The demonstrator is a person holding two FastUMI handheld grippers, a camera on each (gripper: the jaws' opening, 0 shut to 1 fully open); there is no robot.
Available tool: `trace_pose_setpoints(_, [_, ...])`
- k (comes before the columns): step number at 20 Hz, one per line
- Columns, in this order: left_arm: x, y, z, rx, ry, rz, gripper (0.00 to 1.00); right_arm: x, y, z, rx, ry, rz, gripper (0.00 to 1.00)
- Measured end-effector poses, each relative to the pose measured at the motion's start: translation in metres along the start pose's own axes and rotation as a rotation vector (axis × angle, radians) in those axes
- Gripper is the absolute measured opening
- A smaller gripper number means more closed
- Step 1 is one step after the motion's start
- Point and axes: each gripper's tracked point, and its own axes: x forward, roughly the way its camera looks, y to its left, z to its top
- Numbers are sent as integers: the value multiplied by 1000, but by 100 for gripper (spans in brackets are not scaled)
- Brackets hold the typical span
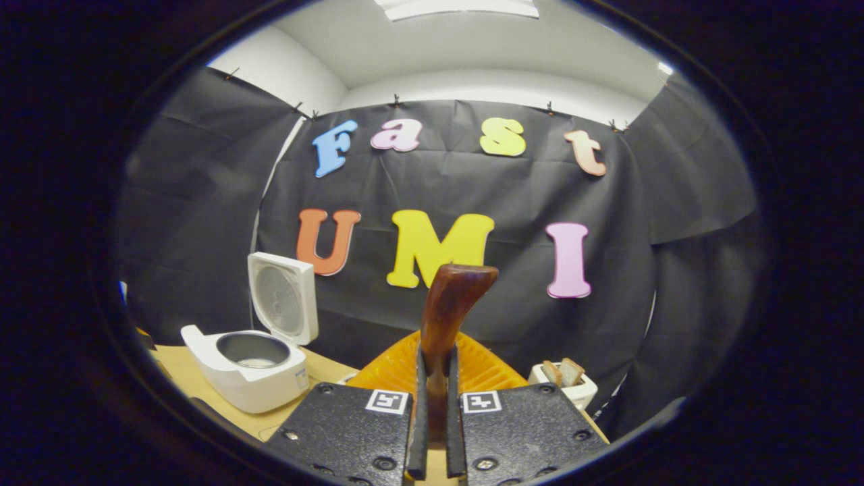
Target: Close the left gripper, press the button to open the rice cooker; take a wooden spoon from the chopstick holder with the right hand, scoop a spoonful of rice and pour it into the rice cooker, then put the wooden spoon back into the chopstick holder.
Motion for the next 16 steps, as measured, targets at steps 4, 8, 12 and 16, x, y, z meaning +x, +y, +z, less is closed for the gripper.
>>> trace_pose_setpoints(4, [2,-2,-4,17,3,7,94,-8,-40,-40,82,55,-64,16])
trace_pose_setpoints(8, [4,-7,-10,8,14,-4,94,-4,-68,-77,150,109,-88,16])
trace_pose_setpoints(12, [9,-8,-18,11,33,-10,94,-4,-84,-117,214,184,-110,17])
trace_pose_setpoints(16, [12,-12,-25,9,52,-19,94,-8,-94,-130,269,178,-119,18])
